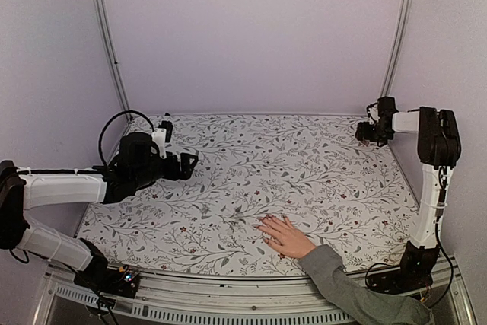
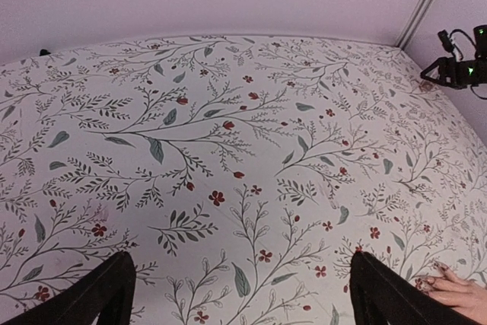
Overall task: Paint the nails
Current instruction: Pick up the nail polish bottle at the corner of the board.
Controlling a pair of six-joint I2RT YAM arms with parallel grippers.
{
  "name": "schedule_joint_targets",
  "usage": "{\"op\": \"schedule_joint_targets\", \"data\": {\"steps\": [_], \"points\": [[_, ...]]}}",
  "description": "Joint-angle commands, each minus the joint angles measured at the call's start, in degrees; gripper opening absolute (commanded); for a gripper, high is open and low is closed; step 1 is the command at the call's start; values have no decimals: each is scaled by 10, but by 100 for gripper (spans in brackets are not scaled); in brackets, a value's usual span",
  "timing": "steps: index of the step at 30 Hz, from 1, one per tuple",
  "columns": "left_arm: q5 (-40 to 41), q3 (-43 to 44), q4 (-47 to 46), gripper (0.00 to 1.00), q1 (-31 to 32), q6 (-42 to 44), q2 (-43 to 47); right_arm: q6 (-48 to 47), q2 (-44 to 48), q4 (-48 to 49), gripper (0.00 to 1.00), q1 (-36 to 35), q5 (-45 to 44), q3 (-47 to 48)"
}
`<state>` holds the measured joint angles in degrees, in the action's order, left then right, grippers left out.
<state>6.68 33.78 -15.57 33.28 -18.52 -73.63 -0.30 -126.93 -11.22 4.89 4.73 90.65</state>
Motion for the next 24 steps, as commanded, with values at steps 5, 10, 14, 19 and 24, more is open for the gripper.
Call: {"op": "schedule_joint_targets", "data": {"steps": [5, 10, 14, 19, 24], "points": [[2, -5, -12, 100, 8, 10, -2, -21, -24, -16, 71, 0, 25, 35], [5, -7, -12, 100, 7, 12, 1, -23, -27, -22, 61, -1, 33, 37], [6, -8, -10, 100, 7, 12, 5, -24, -26, -27, 55, -1, 36, 38], [7, -10, -9, 100, 7, 13, 10, -30, -29, -39, 54, -2, 18, 41], [8, -17, -16, 100, 7, 14, 14, -37, -31, -44, 46, -5, 8, 42]]}}
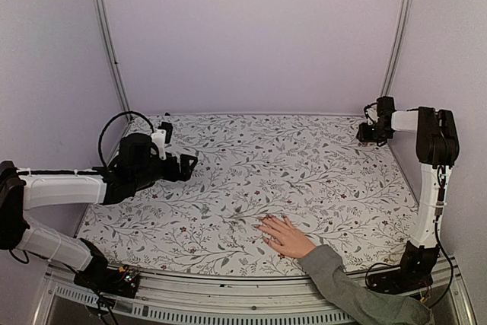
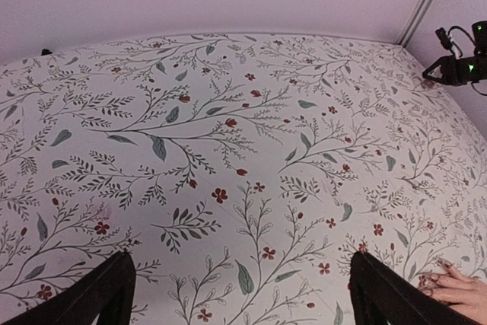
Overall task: Paint the nails
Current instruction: Pick up the nail polish bottle at the corner of the board.
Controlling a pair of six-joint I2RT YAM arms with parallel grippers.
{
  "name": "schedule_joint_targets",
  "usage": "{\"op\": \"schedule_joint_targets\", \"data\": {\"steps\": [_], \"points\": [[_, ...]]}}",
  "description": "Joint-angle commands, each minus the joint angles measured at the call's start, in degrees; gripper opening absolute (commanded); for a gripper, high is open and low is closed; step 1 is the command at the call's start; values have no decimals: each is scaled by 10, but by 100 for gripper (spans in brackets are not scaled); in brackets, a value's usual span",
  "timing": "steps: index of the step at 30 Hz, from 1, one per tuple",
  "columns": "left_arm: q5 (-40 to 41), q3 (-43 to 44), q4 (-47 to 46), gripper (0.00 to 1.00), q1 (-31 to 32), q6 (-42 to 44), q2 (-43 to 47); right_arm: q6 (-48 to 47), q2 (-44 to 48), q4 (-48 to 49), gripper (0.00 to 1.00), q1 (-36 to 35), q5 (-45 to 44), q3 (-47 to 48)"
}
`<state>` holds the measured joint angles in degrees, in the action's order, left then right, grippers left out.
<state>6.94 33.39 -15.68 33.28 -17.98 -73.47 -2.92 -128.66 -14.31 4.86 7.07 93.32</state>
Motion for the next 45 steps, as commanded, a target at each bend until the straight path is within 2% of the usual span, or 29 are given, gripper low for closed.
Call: {"op": "schedule_joint_targets", "data": {"steps": [1, 3, 13, 23, 29, 37, 45], "points": [[4, -14, -15, 100, 8, 9, 13, -12, -15, -14, 44, -6, -20, 16], [2, -15, -15, 100, 8, 9, 14, -15, -17, -17, 40, -7, -24, 17], [6, -17, -17, 100, 7, 14, 19, -24, -31, -29, 36, -14, -45, 38], [11, -16, -12, 100, 7, 18, 22, -24, -43, -38, 26, -15, -53, 53], [11, -14, -2, 100, 7, 13, 21, -26, -37, -41, 12, -28, -62, 48], [-2, 0, 35, 100, 7, -12, 54, -36, 31, -47, 4, -114, -85, 32], [-22, -16, 47, 100, 7, -54, 149, -54, 137, -75, 0, -244, -67, 15]]}}
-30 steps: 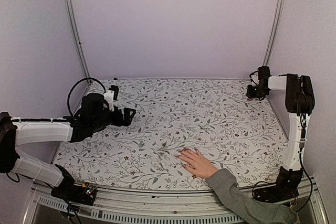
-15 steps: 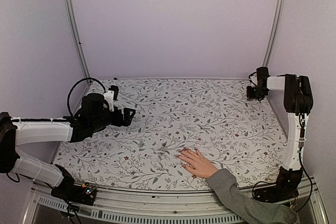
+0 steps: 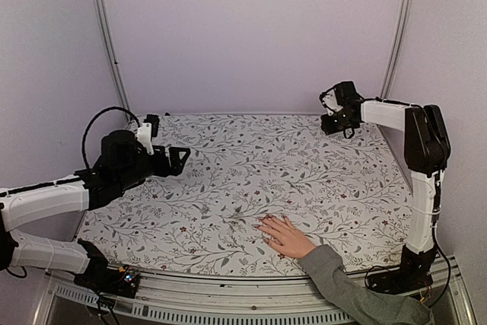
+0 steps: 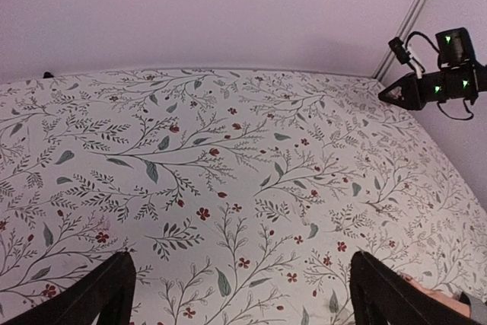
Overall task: Paint the nails
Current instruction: Pick up the nail polish bottle at the corner of the board, then place the nail polish bottle at the center of the board.
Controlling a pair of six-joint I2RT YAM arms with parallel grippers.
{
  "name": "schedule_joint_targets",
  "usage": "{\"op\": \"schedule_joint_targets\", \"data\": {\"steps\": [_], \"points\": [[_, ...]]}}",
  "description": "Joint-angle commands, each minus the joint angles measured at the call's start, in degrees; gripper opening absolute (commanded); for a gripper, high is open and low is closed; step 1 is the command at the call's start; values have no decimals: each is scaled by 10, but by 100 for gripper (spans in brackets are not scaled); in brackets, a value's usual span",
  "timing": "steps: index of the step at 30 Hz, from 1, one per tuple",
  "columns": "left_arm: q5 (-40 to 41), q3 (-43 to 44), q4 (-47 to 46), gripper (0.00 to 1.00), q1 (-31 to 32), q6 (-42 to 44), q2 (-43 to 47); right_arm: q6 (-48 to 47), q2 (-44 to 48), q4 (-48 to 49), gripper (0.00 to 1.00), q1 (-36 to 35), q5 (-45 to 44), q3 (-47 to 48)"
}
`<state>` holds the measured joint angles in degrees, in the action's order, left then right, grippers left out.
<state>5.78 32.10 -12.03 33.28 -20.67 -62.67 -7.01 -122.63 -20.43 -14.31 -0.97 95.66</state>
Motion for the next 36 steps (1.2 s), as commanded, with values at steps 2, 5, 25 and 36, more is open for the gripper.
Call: {"op": "schedule_joint_targets", "data": {"steps": [2, 5, 25, 36], "points": [[-3, -9, 23, 100, 7, -40, 68, -11, 100, -19, 0, -91, 41, -14], [12, -20, 49, 100, 7, -58, 112, -10, 125, -26, 0, -160, 63, -26], [0, 17, 329, 100, 9, -119, 228, -7, 97, -41, 0, -507, 74, -87], [-8, 17, 360, 100, 12, -135, 227, 21, 62, 10, 0, -547, 76, -139]]}}
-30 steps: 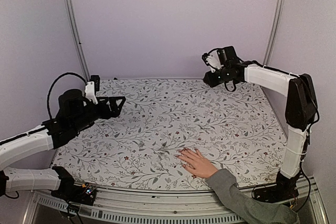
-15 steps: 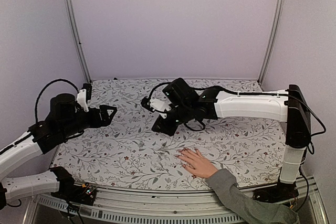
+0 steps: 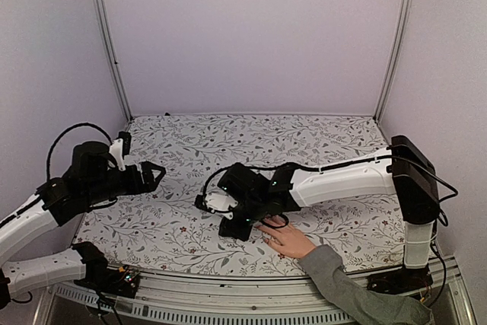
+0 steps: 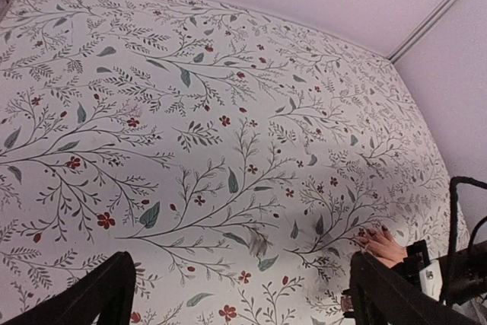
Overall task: Paint the nails
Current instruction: Place the nail polish bottle at the center of the board.
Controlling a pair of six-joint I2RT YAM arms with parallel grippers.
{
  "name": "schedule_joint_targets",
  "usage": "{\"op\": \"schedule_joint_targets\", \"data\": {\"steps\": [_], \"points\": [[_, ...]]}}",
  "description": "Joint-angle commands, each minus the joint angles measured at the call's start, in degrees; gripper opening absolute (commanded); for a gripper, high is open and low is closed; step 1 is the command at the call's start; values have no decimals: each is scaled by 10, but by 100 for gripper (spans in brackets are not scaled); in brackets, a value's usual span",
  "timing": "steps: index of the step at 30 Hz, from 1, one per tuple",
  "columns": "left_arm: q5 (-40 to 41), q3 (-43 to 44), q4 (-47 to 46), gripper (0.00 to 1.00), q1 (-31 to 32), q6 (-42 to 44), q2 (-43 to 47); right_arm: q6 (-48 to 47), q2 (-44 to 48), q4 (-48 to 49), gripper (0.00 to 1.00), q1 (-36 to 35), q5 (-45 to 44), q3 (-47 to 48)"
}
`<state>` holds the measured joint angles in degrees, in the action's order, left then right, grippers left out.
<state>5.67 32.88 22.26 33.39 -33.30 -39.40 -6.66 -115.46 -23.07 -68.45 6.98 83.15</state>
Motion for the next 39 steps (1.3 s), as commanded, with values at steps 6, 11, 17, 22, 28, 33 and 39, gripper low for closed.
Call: {"op": "schedule_joint_targets", "data": {"steps": [6, 11, 17, 22, 28, 33, 39], "points": [[5, 13, 17, 100, 26, 0, -30, 32, -30, 64, 2, -21, -8, -29], [13, 20, 17, 100, 41, 6, -51, 32, -46, 70, 4, -26, -17, -31], [30, 27, 17, 100, 56, 5, -64, 33, -56, 76, 5, -27, -23, -38], [33, 28, 15, 100, 68, 7, -81, 38, -57, 81, 21, -28, -25, -41], [29, 42, 25, 100, 78, 24, -102, 45, -41, 97, 40, -28, -18, -55], [13, 50, 26, 100, 84, 42, -106, 50, -19, 117, 54, -28, -12, -71], [-21, 71, 40, 100, 96, 83, -107, 59, 42, 169, 75, -27, -11, -122]]}}
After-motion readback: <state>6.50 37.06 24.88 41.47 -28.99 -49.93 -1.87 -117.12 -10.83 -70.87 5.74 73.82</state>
